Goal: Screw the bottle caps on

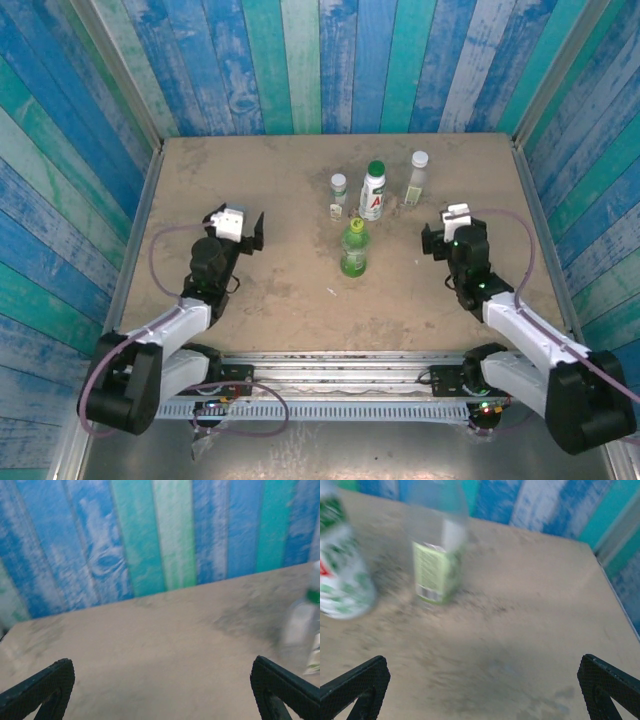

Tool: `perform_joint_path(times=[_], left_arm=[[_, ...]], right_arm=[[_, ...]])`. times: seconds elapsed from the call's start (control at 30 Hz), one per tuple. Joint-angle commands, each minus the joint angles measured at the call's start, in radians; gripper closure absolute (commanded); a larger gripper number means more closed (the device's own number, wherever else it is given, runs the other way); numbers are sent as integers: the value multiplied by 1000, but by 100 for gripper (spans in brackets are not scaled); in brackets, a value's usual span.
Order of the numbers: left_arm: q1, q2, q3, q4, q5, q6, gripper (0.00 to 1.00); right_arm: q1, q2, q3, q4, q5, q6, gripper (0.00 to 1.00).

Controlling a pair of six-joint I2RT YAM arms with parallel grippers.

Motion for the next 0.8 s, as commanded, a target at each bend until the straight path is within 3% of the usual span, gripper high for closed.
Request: perform_joint_path(times=[0.0, 0.13, 0.23, 0.3, 0.43, 0.53, 0.77], left_arm=[[73, 90, -40, 141, -39, -17, 6], [157, 291, -61, 364, -3, -81, 6], [191, 396, -35, 418, 15, -110, 6], [200, 380, 12, 291, 22, -119, 6], [204, 392, 45, 247, -12, -141, 6], [204, 392, 45, 246, -28, -143, 6], [204, 393, 41, 253, -28, -142, 6]], right_arm=[[-82, 58, -61, 264, -78, -10, 0], [-145, 197, -88, 442, -145, -1, 0], [-163, 289, -60, 515, -186, -4, 0], [-183, 353, -32, 525, -237, 5, 0], [-191, 502, -33, 667, -271, 6, 0], [-195, 487, 31, 508, -272, 2, 0], [-196, 499, 51, 493, -268, 5, 0]])
